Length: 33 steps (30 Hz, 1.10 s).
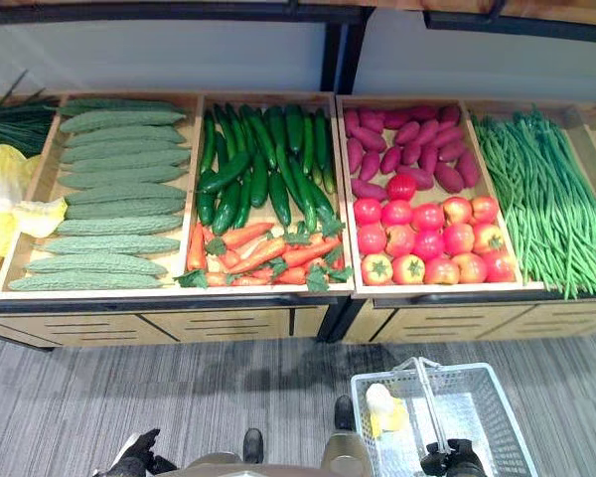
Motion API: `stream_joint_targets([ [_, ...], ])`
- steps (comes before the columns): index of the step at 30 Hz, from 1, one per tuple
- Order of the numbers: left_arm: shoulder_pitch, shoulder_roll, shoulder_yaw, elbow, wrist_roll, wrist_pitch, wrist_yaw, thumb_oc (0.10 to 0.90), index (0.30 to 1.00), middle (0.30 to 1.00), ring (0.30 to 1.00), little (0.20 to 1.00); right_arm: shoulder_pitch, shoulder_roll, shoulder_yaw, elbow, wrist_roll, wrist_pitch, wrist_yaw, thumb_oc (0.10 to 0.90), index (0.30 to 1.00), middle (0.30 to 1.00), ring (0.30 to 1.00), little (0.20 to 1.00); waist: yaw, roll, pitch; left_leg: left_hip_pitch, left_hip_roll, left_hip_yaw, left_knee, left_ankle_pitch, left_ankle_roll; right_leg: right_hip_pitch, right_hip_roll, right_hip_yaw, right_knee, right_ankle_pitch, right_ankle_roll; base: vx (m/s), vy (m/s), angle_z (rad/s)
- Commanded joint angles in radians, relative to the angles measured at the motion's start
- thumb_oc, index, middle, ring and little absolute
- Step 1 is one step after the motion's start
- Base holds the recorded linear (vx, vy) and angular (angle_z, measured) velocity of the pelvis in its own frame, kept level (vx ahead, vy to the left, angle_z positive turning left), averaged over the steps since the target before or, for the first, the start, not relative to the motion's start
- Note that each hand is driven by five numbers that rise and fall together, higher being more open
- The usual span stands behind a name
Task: Get the vegetables into the basket
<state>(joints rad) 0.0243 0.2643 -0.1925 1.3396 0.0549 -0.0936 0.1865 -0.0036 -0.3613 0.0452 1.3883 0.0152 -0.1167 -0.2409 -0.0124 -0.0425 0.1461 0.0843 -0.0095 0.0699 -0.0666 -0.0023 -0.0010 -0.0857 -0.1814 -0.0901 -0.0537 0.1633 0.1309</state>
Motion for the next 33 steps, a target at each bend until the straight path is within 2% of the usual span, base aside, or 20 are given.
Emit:
stream_joint_targets([
  [1,-0.048,0.019,0.045,0.027,-0.026,-0.007,0.004,0.900,1.000,1.000,1.000,1.000,-0.016,-0.083,-0.029,0.016,0.013,-0.007,-0.024,0.400,0.300,0.300,0.300,0.300,0.000,-0.017,-0.002,-0.085,0.095,0.031,0.052,0.036,-0.068,0.008,-0.010,0.006,0.063,-0.044,0.044,0.05,-0.096,-0.06],
  [3,-0.035,0.014,0.093,0.064,-0.033,0.006,0.018,0.900,1.000,1.000,1.000,1.000,0.008,-0.087,-0.027,0.038,-0.008,0.002,-0.013,0.400,0.300,0.300,0.300,0.300,0.002,-0.015,-0.019,-0.073,0.114,0.034,0.030,0.051,-0.082,0.031,0.003,-0.007,0.021,-0.039,0.038,0.06,-0.133,-0.03],
  [8,-0.027,0.024,0.194,0.105,-0.082,0.024,0.068,0.900,1.000,1.000,1.000,1.000,0.034,-0.084,-0.018,0.048,-0.048,0.010,-0.015,0.400,0.300,0.300,0.300,0.300,0.006,-0.016,-0.036,-0.059,0.124,0.037,0.006,0.066,-0.094,0.062,0.010,-0.022,-0.023,-0.030,0.035,0.03,-0.059,-0.01],
  [9,-0.021,0.035,0.239,0.119,-0.108,0.027,0.095,0.900,1.000,1.000,1.000,1.000,0.042,-0.079,-0.016,0.048,-0.055,0.010,-0.017,0.400,0.300,0.300,0.300,0.300,0.007,-0.016,-0.043,-0.053,0.125,0.042,-0.004,0.069,-0.096,0.067,0.011,-0.025,-0.030,-0.031,0.036,0.04,-0.023,-0.01],
  [12,-0.020,0.119,0.435,0.145,-0.248,0.012,0.235,0.900,1.000,1.000,1.000,1.000,0.053,-0.070,-0.019,0.064,-0.073,0.010,-0.028,0.400,0.300,0.300,0.300,0.300,0.014,-0.016,-0.065,-0.039,0.125,0.045,-0.021,0.070,-0.101,0.076,0.006,-0.026,-0.034,-0.030,0.041,0.05,-0.005,-0.02],
  [13,-0.020,0.119,0.435,0.145,-0.248,0.012,0.235,0.900,1.000,1.000,1.000,1.000,0.053,-0.070,-0.019,0.064,-0.073,0.010,-0.028,0.400,0.300,0.300,0.300,0.300,0.014,-0.016,-0.065,-0.038,0.125,0.045,-0.021,0.070,-0.101,0.076,0.006,-0.026,-0.034,-0.030,0.041,0.04,0.009,-0.03],
  [14,-0.035,0.185,0.515,0.122,-0.299,-0.013,0.323,0.900,1.000,1.000,1.000,1.000,0.058,-0.064,-0.007,0.061,-0.091,0.008,-0.034,0.400,0.300,0.300,0.300,0.300,0.015,-0.017,-0.074,-0.033,0.124,0.045,-0.021,0.065,-0.105,0.082,0.003,-0.028,-0.034,-0.029,0.042,0.03,0.006,-0.03],
  [15,-0.035,0.185,0.516,0.121,-0.299,-0.013,0.324,0.900,1.000,1.000,1.000,1.000,0.057,-0.062,-0.006,0.062,-0.091,0.008,-0.034,0.400,0.300,0.300,0.300,0.300,0.014,-0.018,-0.073,-0.032,0.124,0.045,-0.021,0.064,-0.105,0.083,0.003,-0.029,-0.034,-0.030,0.042,0.04,0.022,-0.02],
  [16,-0.046,0.250,0.574,0.095,-0.323,-0.034,0.411,0.900,1.000,1.000,1.000,1.000,0.062,-0.063,0.013,0.055,-0.115,0.005,-0.035,0.400,0.300,0.300,0.300,0.300,0.017,-0.017,-0.078,-0.030,0.122,0.041,-0.021,0.061,-0.107,0.088,-0.001,-0.033,-0.033,-0.029,0.045,0.00,0.000,0.00],
  [19,-0.048,0.277,0.610,0.020,-0.344,-0.052,0.460,0.900,1.000,1.000,1.000,1.000,0.066,-0.065,0.029,0.043,-0.135,0.002,-0.034,0.400,0.300,0.300,0.300,0.300,0.016,-0.017,-0.080,-0.028,0.120,0.040,-0.021,0.059,-0.108,0.092,-0.006,-0.039,-0.032,-0.029,0.049,0.00,0.000,0.00],
  [20,-0.038,0.289,0.623,-0.039,-0.340,-0.069,0.495,0.900,1.000,1.000,1.000,1.000,0.068,-0.066,0.032,0.037,-0.141,0.000,-0.034,0.400,0.300,0.300,0.300,0.300,0.017,-0.016,-0.081,-0.027,0.118,0.038,-0.021,0.057,-0.108,0.092,-0.008,-0.038,-0.031,-0.029,0.051,0.00,0.034,0.02],
  [23,0.011,0.342,0.622,-0.320,-0.182,-0.090,0.613,0.900,1.000,1.000,1.000,1.000,0.080,-0.055,0.038,0.022,-0.155,-0.010,-0.037,0.400,0.300,0.300,0.300,0.300,0.025,-0.020,-0.086,-0.029,0.116,0.030,-0.021,0.056,-0.109,0.094,-0.012,-0.044,-0.030,-0.029,0.056,0.00,0.017,0.02],
  [26,0.057,0.381,0.625,-0.609,0.018,-0.056,0.685,0.900,1.000,1.000,1.000,1.000,0.092,-0.041,0.033,0.019,-0.151,-0.021,-0.031,0.400,0.300,0.300,0.300,0.300,0.035,-0.027,-0.088,-0.030,0.113,0.019,-0.021,0.052,-0.109,0.099,-0.019,-0.051,-0.031,-0.030,0.060,0.00,0.003,0.09],
  [27,0.075,0.401,0.610,-0.831,0.180,-0.023,0.701,0.900,1.000,1.000,1.000,1.000,0.101,-0.033,0.024,0.018,-0.143,-0.025,-0.024,0.400,0.300,0.300,0.300,0.300,0.039,-0.032,-0.086,-0.034,0.112,0.013,-0.021,0.055,-0.107,0.098,-0.021,-0.056,-0.030,-0.024,0.061,0.00,-0.004,0.11],
  [28,0.081,0.397,0.614,-0.840,0.183,-0.017,0.698,0.900,1.000,1.000,1.000,1.000,0.101,-0.033,0.026,0.018,-0.143,-0.025,-0.024,0.400,0.300,0.300,0.300,0.300,0.037,-0.032,-0.090,-0.033,0.113,0.012,-0.021,0.048,-0.108,0.099,-0.021,-0.056,-0.031,-0.030,0.063,-0.01,-0.002,0.14],
  [29,0.089,0.411,0.594,-0.959,0.291,-0.015,0.678,0.900,1.000,1.000,1.000,1.000,0.101,-0.032,0.025,0.025,-0.134,-0.023,-0.020,0.400,0.300,0.300,0.300,0.300,0.039,-0.035,-0.088,-0.037,0.113,0.010,-0.021,0.047,-0.107,0.098,-0.022,-0.057,-0.032,-0.028,0.064,0.02,0.003,0.16],
  [30,0.092,0.408,0.597,-0.965,0.294,-0.012,0.676,0.900,1.000,1.000,1.000,1.000,0.101,-0.032,0.026,0.025,-0.134,-0.024,-0.020,0.400,0.300,0.300,0.300,0.300,0.039,-0.034,-0.089,-0.037,0.112,0.010,-0.021,0.047,-0.107,0.098,-0.022,-0.057,-0.032,-0.028,0.064,-0.02,0.018,0.11],
  [31,0.071,0.424,0.552,-1.055,0.311,-0.073,0.595,0.900,1.000,1.000,1.000,1.000,0.098,-0.039,0.034,0.020,-0.131,-0.022,-0.009,0.400,0.300,0.300,0.300,0.300,0.029,-0.034,-0.088,-0.038,0.112,0.014,-0.021,0.046,-0.107,0.095,-0.024,-0.055,-0.032,-0.025,0.065,-0.01,0.017,0.07],
  [32,0.071,0.424,0.553,-1.056,0.311,-0.073,0.594,0.900,1.000,1.000,1.000,1.000,0.098,-0.039,0.034,0.020,-0.131,-0.022,-0.009,0.400,0.300,0.300,0.300,0.300,0.030,-0.034,-0.088,-0.038,0.112,0.014,-0.021,0.046,-0.107,0.095,-0.024,-0.054,-0.032,-0.025,0.065,0.00,0.000,0.00],
  [33,0.055,0.447,0.529,-1.086,0.301,-0.103,0.550,0.900,1.000,1.000,1.000,1.000,0.095,-0.046,0.038,0.015,-0.131,-0.021,-0.009,0.400,0.300,0.300,0.300,0.300,0.026,-0.032,-0.088,-0.038,0.111,0.016,-0.021,0.046,-0.108,0.094,-0.024,-0.052,-0.033,-0.024,0.065,0.00,0.000,0.00],
])
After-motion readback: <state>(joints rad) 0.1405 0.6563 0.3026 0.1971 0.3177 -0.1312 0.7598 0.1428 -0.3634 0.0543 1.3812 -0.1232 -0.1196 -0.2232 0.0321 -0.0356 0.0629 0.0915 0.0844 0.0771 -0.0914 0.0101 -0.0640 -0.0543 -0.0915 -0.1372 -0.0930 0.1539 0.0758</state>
